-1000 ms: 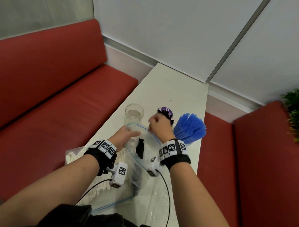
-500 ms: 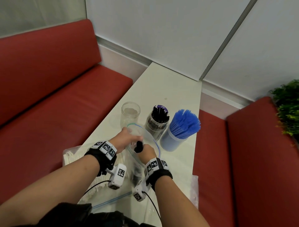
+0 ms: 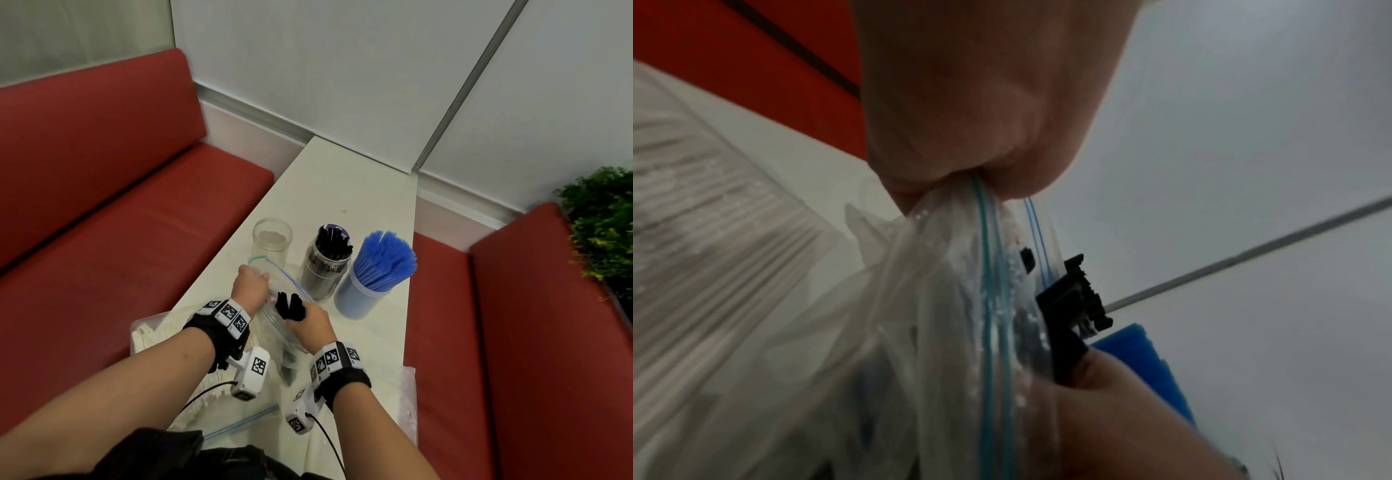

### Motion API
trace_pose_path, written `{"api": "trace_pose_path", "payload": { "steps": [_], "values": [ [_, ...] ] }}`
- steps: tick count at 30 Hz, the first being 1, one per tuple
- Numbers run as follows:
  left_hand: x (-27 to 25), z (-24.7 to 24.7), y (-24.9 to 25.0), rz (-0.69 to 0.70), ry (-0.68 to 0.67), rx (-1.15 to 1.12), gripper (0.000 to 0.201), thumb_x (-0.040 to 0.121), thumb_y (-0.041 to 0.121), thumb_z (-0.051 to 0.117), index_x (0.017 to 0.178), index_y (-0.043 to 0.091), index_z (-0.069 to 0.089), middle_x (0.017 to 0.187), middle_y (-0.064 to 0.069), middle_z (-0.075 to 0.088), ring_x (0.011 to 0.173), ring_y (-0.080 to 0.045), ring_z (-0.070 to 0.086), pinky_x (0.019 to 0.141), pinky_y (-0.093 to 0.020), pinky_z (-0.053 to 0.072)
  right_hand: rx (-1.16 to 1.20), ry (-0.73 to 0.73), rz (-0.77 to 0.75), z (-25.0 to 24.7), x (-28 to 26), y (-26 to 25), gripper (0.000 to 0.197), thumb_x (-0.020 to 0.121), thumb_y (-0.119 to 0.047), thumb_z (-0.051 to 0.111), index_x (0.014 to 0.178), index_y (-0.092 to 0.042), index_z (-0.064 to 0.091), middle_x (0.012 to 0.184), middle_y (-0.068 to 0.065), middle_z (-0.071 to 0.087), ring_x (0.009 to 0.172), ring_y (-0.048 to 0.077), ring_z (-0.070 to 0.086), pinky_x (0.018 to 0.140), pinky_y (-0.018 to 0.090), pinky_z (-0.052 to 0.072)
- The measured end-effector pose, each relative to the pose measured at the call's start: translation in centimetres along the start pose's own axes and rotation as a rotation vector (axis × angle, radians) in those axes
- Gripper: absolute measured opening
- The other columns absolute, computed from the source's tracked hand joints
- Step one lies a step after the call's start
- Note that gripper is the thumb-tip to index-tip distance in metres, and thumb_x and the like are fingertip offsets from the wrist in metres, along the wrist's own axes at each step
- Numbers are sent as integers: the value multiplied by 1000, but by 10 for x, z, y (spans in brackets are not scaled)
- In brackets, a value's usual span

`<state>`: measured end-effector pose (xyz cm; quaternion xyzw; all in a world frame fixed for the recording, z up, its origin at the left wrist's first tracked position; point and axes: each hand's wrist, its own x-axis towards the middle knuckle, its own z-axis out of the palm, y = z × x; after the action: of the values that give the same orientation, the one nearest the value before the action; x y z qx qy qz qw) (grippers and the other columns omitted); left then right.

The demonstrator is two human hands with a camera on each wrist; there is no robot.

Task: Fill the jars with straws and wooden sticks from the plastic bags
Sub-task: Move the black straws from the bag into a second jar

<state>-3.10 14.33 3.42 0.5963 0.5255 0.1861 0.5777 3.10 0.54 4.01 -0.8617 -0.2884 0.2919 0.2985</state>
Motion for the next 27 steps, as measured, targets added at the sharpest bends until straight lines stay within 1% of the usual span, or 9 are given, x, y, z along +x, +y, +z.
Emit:
{"api": "trace_pose_path", "payload": {
  "steps": [3, 6, 8, 13, 16, 18, 20, 23, 27],
  "values": [
    [3, -1, -3, -6, 7, 118, 19, 97, 7, 50, 113, 6, 40, 123, -23, 56, 111, -36, 58, 93, -37, 48, 16, -72, 3, -7, -1, -1, 19, 84, -14, 74, 75, -19, 58, 74, -2, 58, 76, 17, 53, 57, 14, 38],
    [4, -1, -1, -13, 9, 190, 20, 97, 10, 49, 112, 1, 40, 123, -26, 56, 113, -40, 56, 95, -43, 46, 49, -113, -20, -15, -1, -5, 19, 90, -13, 72, 106, -6, 68, 95, 4, 65, 88, 17, 59, 74, 23, 42],
    [4, 0, 1, 6, -20, 267, 17, 97, 14, 49, 105, 7, 36, 120, -30, 57, 110, -43, 57, 94, -45, 49, 31, -105, -18, -17, 1, -5, 23, 91, -12, 71, 111, -2, 68, 103, 11, 69, 92, 20, 61, 77, 24, 42],
    [6, 0, 3, -6, -45, 321, 21, 96, 15, 50, 107, 7, 34, 122, -31, 55, 110, -44, 57, 93, -45, 49, 12, 8, -46, -18, 4, -1, 15, 89, -10, 70, 102, -5, 69, 101, 14, 71, 88, 20, 59, 75, 25, 41],
    [8, 1, 4, -23, -31, 363, 39, 96, 12, 50, 128, -5, 36, 123, -30, 54, 111, -44, 56, 91, -44, 46, 52, 74, -89, -18, 7, -1, 4, 90, -11, 66, 92, -13, 64, 88, 4, 63, 84, 18, 56, 70, 24, 38],
    [8, 1, 5, -31, -54, 395, 45, 94, 8, 51, 131, -6, 30, 122, -28, 55, 110, -43, 57, 91, -44, 46, 67, 6, -119, -21, 8, -2, 6, 92, -8, 62, 96, -9, 65, 89, 0, 63, 86, 18, 57, 67, 19, 40],
    [7, 1, 6, -32, -104, 456, 44, 93, 3, 50, 128, -2, 25, 119, -27, 56, 106, -41, 58, 90, -44, 47, 62, -112, -142, -27, 8, -5, 11, 91, -4, 59, 99, -6, 66, 95, 4, 67, 92, 23, 61, 80, 23, 47],
    [4, 2, 10, 26, -160, 604, 56, 90, 2, 46, 139, 9, 20, 127, -24, 49, 109, -39, 56, 95, -46, 47, 125, -175, -165, -47, 10, -16, 10, 90, -2, 63, 92, -12, 66, 105, 14, 73, 104, 28, 67, 98, 43, 52],
    [3, 11, 33, 226, -139, 879, 57, 88, 10, 47, 143, 20, 33, 140, -12, 37, 125, -36, 42, 102, -49, 37, 366, -98, -203, -100, 19, -39, 9, 92, -6, 66, 98, -14, 64, 106, 15, 74, 102, 26, 71, 89, 36, 55]
  ]
}}
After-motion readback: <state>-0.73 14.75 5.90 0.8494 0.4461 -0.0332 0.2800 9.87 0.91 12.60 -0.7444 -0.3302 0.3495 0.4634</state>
